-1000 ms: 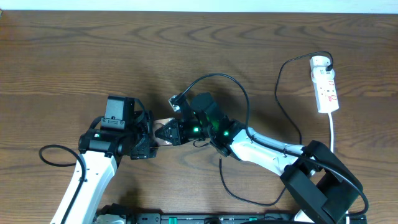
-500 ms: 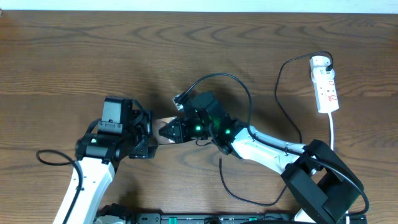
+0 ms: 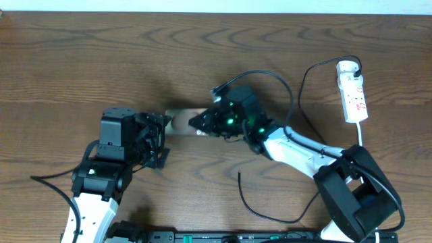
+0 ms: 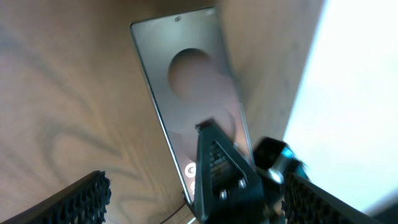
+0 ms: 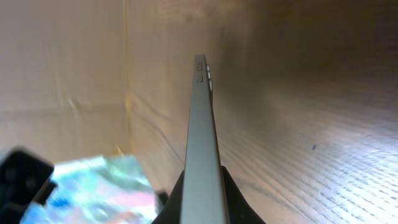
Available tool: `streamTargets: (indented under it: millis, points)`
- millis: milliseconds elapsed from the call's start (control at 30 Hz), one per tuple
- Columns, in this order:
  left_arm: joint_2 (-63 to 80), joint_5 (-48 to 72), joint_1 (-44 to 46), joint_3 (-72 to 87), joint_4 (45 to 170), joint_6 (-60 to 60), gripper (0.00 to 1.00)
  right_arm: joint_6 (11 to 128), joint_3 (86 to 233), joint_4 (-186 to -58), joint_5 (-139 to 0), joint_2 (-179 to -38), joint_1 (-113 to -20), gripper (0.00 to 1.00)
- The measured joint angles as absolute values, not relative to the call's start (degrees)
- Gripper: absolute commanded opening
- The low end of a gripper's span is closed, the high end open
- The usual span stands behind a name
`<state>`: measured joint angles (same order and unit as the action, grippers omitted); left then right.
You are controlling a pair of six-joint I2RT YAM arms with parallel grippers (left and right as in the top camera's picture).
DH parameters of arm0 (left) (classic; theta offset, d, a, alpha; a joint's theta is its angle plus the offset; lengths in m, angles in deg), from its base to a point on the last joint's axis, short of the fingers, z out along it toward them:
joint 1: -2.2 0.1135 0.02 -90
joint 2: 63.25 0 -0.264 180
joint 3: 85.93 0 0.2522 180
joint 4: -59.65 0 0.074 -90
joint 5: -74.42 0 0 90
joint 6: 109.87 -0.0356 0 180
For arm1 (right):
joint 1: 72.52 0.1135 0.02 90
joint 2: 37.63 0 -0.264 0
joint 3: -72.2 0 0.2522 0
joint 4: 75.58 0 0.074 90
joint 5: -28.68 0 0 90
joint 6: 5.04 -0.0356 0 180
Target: Plug charger to phone and switch on socket
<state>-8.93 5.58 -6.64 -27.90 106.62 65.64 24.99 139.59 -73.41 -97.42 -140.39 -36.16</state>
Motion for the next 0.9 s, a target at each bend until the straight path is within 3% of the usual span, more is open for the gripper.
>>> streamTargets:
  millis: [167, 500, 900]
  points:
    - [-10.11, 5.76, -6.64, -27.85, 101.13, 58.98, 0.86, 8.49, 139.53, -68.48, -97.24, -140.41, -39.40, 0.01]
    - [-9.87, 4.84, -6.64, -27.66, 89.31, 55.74, 0.86, -22.81, 139.48, -39.95, -97.68, -140.74, -40.05, 0.01]
    - [-3.62, 2.87, -6.64, -27.46, 76.98, 55.09, 0.86, -31.59, 139.48, -36.08, -97.66, -140.76, -38.66, 0.01]
